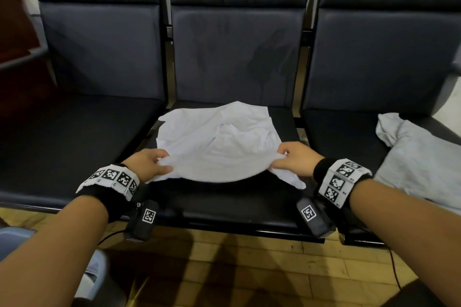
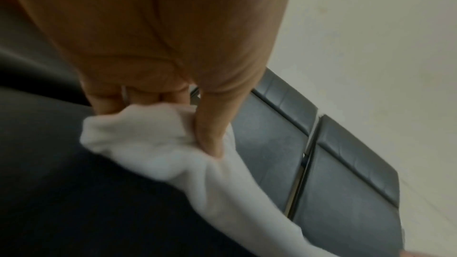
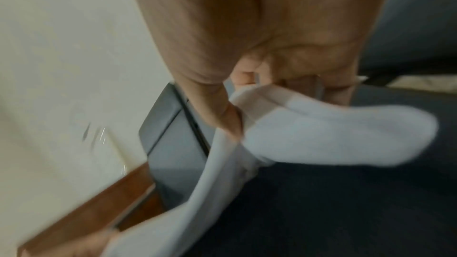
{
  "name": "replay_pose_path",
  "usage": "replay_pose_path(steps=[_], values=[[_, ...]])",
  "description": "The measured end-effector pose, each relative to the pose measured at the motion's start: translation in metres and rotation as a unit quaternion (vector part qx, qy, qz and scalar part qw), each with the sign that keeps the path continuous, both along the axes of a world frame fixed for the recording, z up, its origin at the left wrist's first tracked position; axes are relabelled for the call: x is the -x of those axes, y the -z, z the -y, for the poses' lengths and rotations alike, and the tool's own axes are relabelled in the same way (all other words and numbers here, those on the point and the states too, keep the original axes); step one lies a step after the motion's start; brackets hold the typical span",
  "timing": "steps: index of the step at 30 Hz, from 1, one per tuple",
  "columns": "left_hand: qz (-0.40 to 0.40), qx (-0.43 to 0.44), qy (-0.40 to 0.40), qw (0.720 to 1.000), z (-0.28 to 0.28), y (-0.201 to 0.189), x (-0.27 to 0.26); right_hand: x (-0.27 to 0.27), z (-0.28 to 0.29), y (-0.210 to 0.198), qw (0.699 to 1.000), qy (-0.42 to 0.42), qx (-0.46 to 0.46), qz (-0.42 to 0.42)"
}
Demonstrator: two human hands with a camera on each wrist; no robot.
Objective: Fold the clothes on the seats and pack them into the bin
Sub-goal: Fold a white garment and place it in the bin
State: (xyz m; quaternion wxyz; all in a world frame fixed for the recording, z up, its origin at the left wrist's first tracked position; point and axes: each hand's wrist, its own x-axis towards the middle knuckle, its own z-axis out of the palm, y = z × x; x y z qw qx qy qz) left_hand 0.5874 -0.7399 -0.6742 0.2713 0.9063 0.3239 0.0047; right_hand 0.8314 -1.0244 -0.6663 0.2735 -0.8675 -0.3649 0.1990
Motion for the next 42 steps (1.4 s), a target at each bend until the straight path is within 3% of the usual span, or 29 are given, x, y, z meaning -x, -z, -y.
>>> replay_pose_path(steps=[4,8,11,13,16,18,20,25,29,31,35,39,42], values=[[0.167,0.107,-0.060,0.978,-0.006,-0.004,0.014,-0.009,0.015,-0.004,0.958,0.076,-0.217,-0.170],[0.300,0.267,-0.092,0.911,-0.004,-0.008,0.019,-0.022,0.022,-0.006,0.911,0.178,-0.267,-0.260],[0.300,0.273,-0.108,0.908,-0.002,-0.012,0.020,-0.023,0.023,-0.008,0.961,0.176,-0.137,-0.161],[0.295,0.258,-0.141,0.909,-0.007,-0.012,0.021,-0.023,0.024,-0.006,0.969,0.166,-0.111,-0.146],[0.299,0.258,-0.192,0.898,-0.013,-0.013,0.021,-0.020,0.025,-0.010,0.915,0.166,-0.253,-0.267],[0.341,0.301,-0.181,0.872,-0.009,-0.018,0.021,-0.020,0.025,-0.019,0.870,0.169,-0.323,-0.333],[0.375,0.318,-0.171,0.854,-0.008,-0.021,0.019,-0.020,0.023,-0.025,0.842,0.155,-0.340,-0.389],[0.379,0.332,-0.181,0.845,-0.001,-0.032,0.013,-0.014,0.027,-0.042,0.797,0.117,-0.302,-0.510],[0.392,0.338,-0.242,0.821,-0.004,-0.034,0.010,-0.012,0.026,-0.042,0.772,0.123,-0.361,-0.509],[0.387,0.320,-0.258,0.825,-0.008,-0.031,0.011,-0.013,0.022,-0.039,0.786,0.144,-0.364,-0.479],[0.334,0.252,-0.284,0.863,-0.016,-0.025,0.017,-0.018,0.015,-0.034,0.806,0.184,-0.286,-0.485],[0.303,0.226,-0.280,0.882,-0.019,-0.020,0.015,-0.021,0.012,-0.038,0.790,0.158,-0.315,-0.502],[0.270,0.264,-0.284,0.882,-0.029,-0.016,0.016,-0.023,0.009,-0.037,0.816,0.124,-0.296,-0.481]])
